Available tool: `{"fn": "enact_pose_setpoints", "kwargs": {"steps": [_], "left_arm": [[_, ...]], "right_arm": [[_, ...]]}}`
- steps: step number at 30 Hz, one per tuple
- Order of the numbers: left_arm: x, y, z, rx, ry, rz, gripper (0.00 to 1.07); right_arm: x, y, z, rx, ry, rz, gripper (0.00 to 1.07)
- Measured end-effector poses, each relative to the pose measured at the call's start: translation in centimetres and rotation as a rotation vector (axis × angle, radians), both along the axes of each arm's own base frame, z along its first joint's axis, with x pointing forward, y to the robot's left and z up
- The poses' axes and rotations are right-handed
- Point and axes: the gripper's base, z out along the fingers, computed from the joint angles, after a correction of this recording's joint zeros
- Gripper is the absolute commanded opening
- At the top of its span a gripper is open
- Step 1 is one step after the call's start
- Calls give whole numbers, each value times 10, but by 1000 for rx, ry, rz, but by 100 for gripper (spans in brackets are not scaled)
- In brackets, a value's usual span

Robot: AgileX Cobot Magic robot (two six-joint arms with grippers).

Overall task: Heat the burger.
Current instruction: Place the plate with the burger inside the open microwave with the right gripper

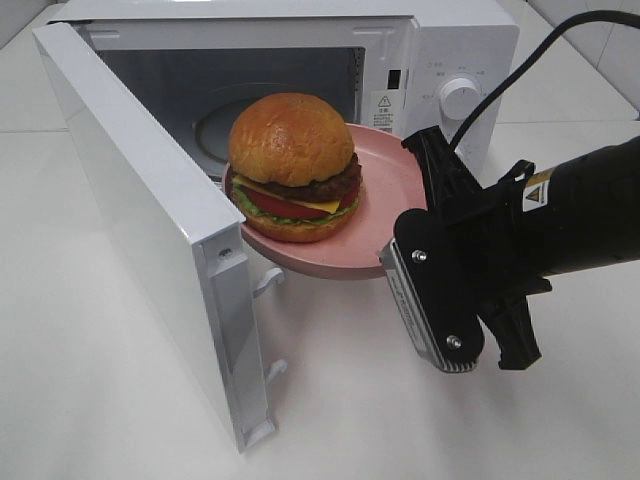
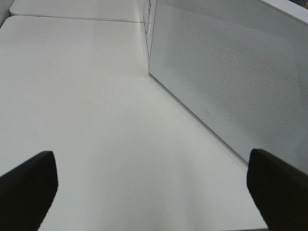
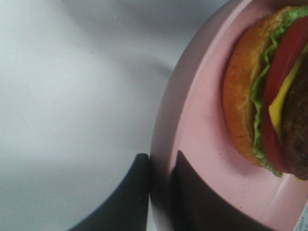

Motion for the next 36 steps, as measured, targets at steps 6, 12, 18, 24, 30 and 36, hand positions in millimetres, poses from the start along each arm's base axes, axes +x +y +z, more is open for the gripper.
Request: {"fn": "enact_pose_setpoints", "kwargs": {"steps": [6,12,18,24,30,36], "left_arm": [[0,0,0,0,0,0,100],[0,0,0,0,0,0,100],[0,0,0,0,0,0,100],[0,0,0,0,0,0,100],[0,0,0,0,0,0,100],[0,0,0,0,0,0,100]], "right_arm": [[5,4,-3,32,-23,-6,0],[14,9,-9,9,-25,4,0],[24,15,-8,8,-61,7,0],[35,23,-15,-5,-45,10,0],[46,31,-16,-17,-60,25,0],[54,37,-20,-23,-56,27,0]]}}
